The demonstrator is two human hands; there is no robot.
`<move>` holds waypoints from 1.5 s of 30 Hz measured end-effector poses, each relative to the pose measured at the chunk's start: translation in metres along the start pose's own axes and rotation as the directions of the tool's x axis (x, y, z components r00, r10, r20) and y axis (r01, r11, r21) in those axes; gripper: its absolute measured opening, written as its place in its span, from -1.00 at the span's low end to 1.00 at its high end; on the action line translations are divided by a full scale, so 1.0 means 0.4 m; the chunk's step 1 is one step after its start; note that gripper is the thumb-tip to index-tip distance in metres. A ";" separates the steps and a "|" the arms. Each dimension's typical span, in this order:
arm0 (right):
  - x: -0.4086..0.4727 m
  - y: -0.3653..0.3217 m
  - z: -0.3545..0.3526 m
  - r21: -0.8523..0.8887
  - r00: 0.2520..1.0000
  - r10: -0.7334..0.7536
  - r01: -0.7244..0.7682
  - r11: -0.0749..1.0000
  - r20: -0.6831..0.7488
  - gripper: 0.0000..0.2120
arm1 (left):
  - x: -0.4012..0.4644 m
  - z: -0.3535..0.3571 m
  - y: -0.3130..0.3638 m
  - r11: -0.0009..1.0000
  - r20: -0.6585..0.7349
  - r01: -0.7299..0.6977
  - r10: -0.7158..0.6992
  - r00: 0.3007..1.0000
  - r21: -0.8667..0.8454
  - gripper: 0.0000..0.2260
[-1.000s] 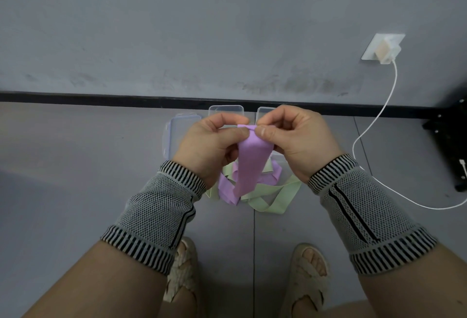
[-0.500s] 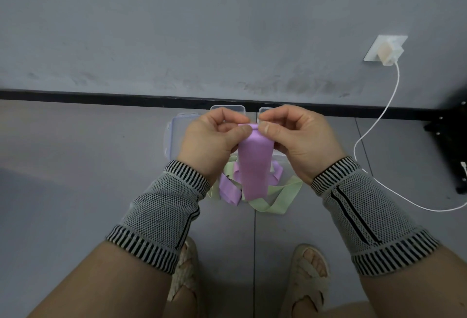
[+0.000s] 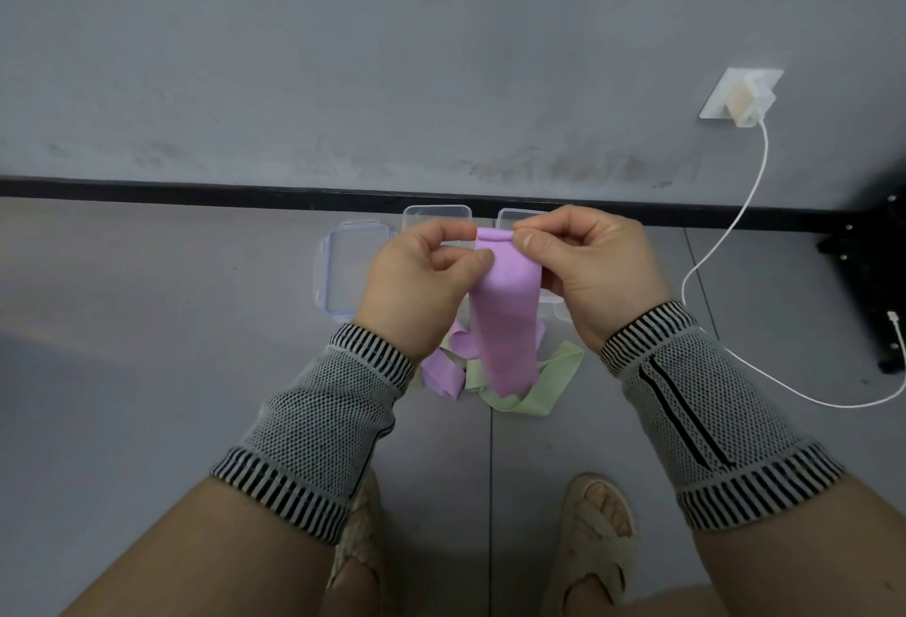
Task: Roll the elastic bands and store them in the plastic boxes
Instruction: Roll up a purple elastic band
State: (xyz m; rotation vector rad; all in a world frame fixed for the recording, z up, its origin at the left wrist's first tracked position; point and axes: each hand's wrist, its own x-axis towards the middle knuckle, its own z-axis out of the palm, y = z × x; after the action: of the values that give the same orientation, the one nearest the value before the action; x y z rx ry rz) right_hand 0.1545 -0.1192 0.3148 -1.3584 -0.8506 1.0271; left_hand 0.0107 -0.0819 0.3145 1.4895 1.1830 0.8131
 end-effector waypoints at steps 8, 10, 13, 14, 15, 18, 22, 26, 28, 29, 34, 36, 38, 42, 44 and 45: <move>0.004 0.010 -0.004 -0.098 0.998 -0.061 0.060 0.993 -0.006 -0.78 | -0.002 0.001 0.012 0.999 0.001 -0.032 0.032 0.999 0.039 -0.87; 0.003 0.011 -0.001 -0.089 0.999 -0.050 0.049 0.995 -0.004 -0.79 | 0.000 -0.003 0.013 1.000 0.018 -0.015 0.014 1.000 0.025 -0.85; 0.004 0.004 0.004 0.004 1.000 0.001 -0.001 1.000 -0.015 -0.77 | -0.002 -0.004 0.011 0.998 0.034 0.030 -0.028 0.999 -0.063 -0.82; 0.004 0.001 0.004 0.047 0.999 0.024 -0.023 0.999 -0.024 -0.78 | -0.002 -0.003 0.009 0.995 0.027 0.041 -0.038 0.999 -0.091 -0.81; 0.005 -0.002 0.003 0.087 0.998 0.047 -0.043 0.995 -0.034 -0.79 | -0.002 0.000 0.007 0.992 0.018 0.047 -0.046 0.999 -0.113 -0.82; 0.007 -0.008 -0.001 0.156 0.995 0.088 -0.079 0.985 -0.052 -0.81 | -0.005 0.009 0.007 0.985 -0.005 0.056 -0.057 0.998 -0.165 -0.87; 0.010 -0.005 -0.005 0.135 0.992 0.090 -0.078 0.988 -0.085 -0.78 | -0.006 0.019 0.009 0.997 -0.057 -0.018 0.014 0.998 -0.069 -0.88; 0.008 -0.009 -0.001 0.180 0.991 0.096 -0.078 0.981 -0.093 -0.82 | -0.003 0.021 0.007 0.998 -0.114 -0.047 0.041 0.993 -0.047 -0.82; 0.008 -0.013 -0.003 0.201 0.990 0.101 -0.080 0.976 -0.097 -0.84 | -0.003 0.021 0.006 0.998 -0.124 -0.053 0.047 0.991 -0.041 -0.82; 0.008 -0.015 -0.005 0.208 0.990 0.105 -0.083 0.975 -0.099 -0.84 | -0.004 0.021 0.006 0.998 -0.128 -0.056 0.051 0.990 -0.031 -0.82; 0.011 -0.012 -0.007 0.235 0.987 0.118 -0.091 0.968 -0.106 -0.85 | -0.006 0.023 0.010 0.998 -0.126 -0.064 0.065 0.990 0.010 -0.83; 0.012 -0.012 -0.008 0.231 0.987 0.118 -0.089 0.969 -0.111 -0.86 | -0.006 0.024 0.010 0.997 -0.122 -0.069 0.071 0.990 0.019 -0.81; 0.012 -0.012 -0.008 0.234 0.987 0.115 -0.086 0.968 -0.112 -0.85 | -0.007 0.026 0.011 0.996 -0.116 -0.089 0.092 0.989 0.031 -0.80; 0.010 -0.015 -0.004 0.248 0.987 0.114 -0.083 0.965 -0.116 -0.86 | -0.007 0.030 0.008 0.992 -0.116 -0.115 0.120 0.986 0.045 -0.83; 0.010 -0.016 -0.003 0.250 0.986 0.115 -0.081 0.965 -0.122 -0.86 | -0.007 0.032 0.009 0.993 -0.121 -0.115 0.118 0.986 0.034 -0.82; 0.010 -0.016 -0.004 0.250 0.986 0.114 -0.080 0.965 -0.124 -0.86 | -0.007 0.033 0.009 0.993 -0.122 -0.115 0.117 0.986 0.024 -0.82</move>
State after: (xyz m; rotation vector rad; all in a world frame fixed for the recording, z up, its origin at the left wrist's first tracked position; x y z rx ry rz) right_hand 0.1579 -0.1154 0.3209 -1.2534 -0.5395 1.0634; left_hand 0.0228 -0.0886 0.3150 1.5521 1.2050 0.9885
